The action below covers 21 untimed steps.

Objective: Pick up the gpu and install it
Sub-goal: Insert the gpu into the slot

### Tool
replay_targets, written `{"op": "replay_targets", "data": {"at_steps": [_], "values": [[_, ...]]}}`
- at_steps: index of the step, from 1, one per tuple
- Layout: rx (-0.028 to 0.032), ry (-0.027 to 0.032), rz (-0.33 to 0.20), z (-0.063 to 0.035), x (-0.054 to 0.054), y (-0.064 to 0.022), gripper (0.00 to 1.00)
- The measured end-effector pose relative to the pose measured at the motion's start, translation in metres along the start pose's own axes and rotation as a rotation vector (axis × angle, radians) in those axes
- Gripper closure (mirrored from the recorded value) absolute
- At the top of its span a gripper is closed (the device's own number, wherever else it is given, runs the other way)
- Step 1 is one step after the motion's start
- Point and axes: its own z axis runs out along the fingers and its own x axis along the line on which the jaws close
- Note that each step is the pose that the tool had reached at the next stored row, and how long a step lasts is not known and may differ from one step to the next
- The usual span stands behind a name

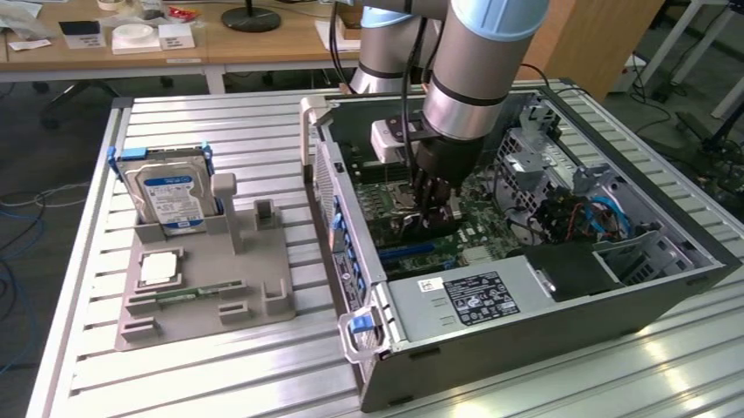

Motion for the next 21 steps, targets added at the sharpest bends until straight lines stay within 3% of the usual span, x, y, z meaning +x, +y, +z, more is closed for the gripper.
{"op": "replay_targets", "data": {"at_steps": [13, 21], "values": [[0.0001, 0.0001, 0.000, 0.0017, 0.0002, 0.0000, 0.73], [0.0004, 0.0050, 0.007, 0.0023, 0.0006, -0.0002, 0.73]]}}
